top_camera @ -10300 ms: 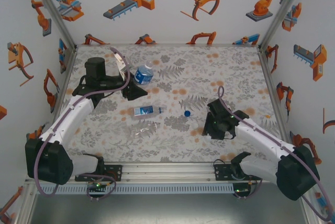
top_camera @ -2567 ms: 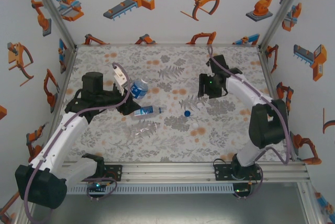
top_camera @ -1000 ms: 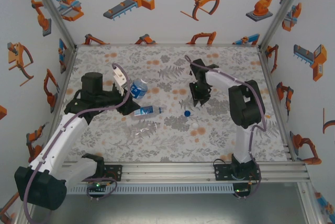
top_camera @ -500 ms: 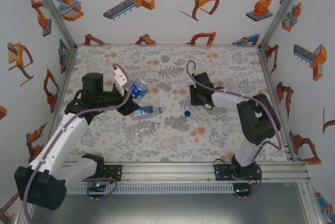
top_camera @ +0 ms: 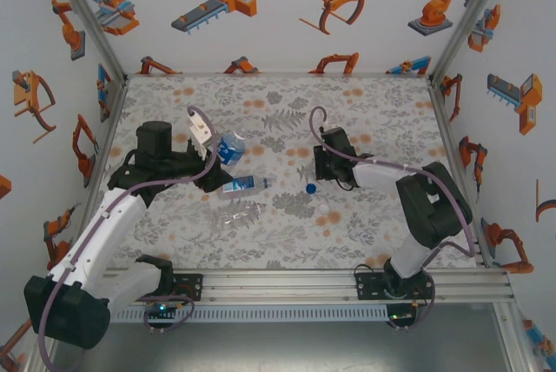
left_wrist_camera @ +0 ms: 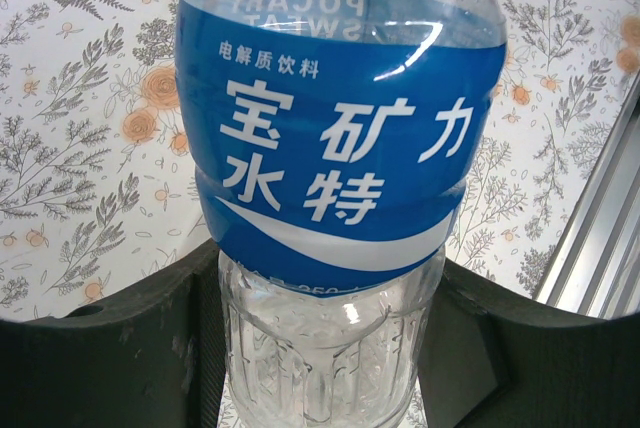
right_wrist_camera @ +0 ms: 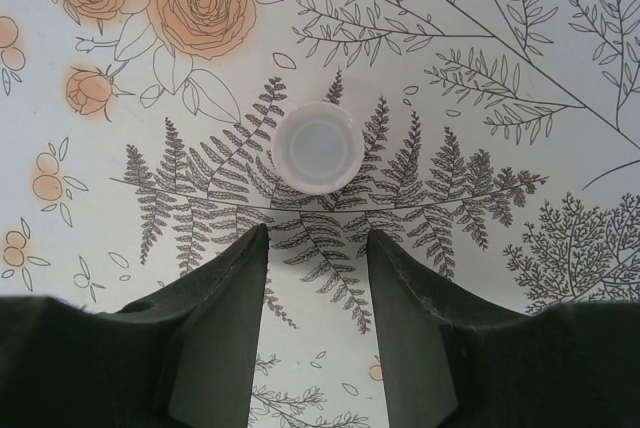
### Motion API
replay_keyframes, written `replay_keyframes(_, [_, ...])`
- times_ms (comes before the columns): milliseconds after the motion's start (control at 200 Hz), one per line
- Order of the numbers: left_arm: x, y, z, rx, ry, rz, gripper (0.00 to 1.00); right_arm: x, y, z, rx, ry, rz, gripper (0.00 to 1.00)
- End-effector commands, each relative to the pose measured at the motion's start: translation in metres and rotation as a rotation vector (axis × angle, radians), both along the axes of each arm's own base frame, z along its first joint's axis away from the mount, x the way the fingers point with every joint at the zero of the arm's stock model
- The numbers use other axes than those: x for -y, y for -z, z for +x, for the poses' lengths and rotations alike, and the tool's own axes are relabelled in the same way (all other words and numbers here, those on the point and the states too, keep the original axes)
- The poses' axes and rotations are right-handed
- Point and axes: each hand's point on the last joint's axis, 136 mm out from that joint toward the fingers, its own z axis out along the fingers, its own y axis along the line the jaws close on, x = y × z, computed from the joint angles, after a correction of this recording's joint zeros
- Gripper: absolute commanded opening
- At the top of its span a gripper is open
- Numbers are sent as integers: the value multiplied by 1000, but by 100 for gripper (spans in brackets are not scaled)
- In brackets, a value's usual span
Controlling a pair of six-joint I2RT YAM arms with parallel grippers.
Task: Screw on the bottle caps
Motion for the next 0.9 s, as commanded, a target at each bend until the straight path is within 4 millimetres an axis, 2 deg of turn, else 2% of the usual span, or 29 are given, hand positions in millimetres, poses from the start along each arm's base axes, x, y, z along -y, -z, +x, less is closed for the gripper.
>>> replay_keyframes(0, [2,1,-3,4,19,0,3,2,-5,-2,-40,16,-22,46])
replay_keyframes(150, [2,0,-4,9,20,0,4,-6,-22,14,-53,19,-21,47])
replay_keyframes(255, [2,-1,-4,13,19,0,4,-15,-27,22,-102,9,-14,47])
replay_keyframes(536, [2,0,-5,15,19,4,4,-21,-21,29,-243,39,-23,47])
replay_keyframes(891, [3,0,-5,13,23,6,4,-18,-18,32,-260,52,-41,48])
